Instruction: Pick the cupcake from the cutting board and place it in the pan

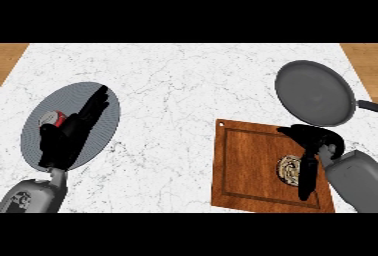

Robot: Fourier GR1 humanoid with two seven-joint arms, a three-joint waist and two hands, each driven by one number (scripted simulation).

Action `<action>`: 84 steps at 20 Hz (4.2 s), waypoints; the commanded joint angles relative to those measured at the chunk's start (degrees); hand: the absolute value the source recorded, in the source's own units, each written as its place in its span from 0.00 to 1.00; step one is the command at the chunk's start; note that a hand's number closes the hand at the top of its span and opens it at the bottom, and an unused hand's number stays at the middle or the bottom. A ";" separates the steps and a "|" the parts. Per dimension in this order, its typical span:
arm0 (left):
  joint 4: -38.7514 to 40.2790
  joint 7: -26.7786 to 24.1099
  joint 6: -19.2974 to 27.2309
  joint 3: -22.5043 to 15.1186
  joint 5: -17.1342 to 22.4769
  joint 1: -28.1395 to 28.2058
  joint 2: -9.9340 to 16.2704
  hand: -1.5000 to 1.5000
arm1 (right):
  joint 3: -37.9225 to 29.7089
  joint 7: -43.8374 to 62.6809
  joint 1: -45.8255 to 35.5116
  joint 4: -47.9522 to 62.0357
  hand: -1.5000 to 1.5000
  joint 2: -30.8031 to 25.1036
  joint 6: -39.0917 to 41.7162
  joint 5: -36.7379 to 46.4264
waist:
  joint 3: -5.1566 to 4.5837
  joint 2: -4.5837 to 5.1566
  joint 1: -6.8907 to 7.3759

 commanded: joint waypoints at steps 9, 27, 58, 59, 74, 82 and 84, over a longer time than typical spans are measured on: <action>-2.16 3.32 -2.20 2.04 -3.64 -1.18 -2.62 0.50 | -0.35 -2.65 2.45 6.82 0.00 7.54 1.72 11.62 | 0.04 0.11 0.38; -6.93 5.39 -1.93 1.64 -8.32 3.06 -7.60 0.50 | -5.74 -11.09 4.51 -0.15 1.00 7.39 5.25 18.89 | 0.04 -0.03 0.16; -1.51 2.15 -8.81 8.72 -5.17 0.75 -5.03 0.50 | -12.58 -15.42 11.12 -24.69 1.00 19.89 -50.47 45.49 | 0.05 0.13 0.10; -3.42 2.47 -6.25 5.33 -8.15 1.22 -8.16 0.50 | -13.67 -17.90 8.50 -18.37 1.00 20.85 -52.32 46.21 | 0.05 0.15 0.27; 0.14 -1.12 -8.56 6.80 -8.41 1.32 -9.24 0.50 | -33.19 -49.56 -8.55 29.95 1.00 13.96 -67.64 36.74 | 0.09 0.59 1.27; -0.43 2.55 -10.58 9.78 -6.88 -2.72 -7.86 0.50 | -39.87 -64.58 -18.50 53.48 1.00 12.24 -73.63 33.62 | 0.13 0.76 1.67; -0.63 -0.79 -9.29 7.34 -10.07 1.87 -9.50 0.50 | -41.54 -68.14 -20.26 54.40 1.00 9.33 -70.97 31.52 | 0.09 0.52 1.22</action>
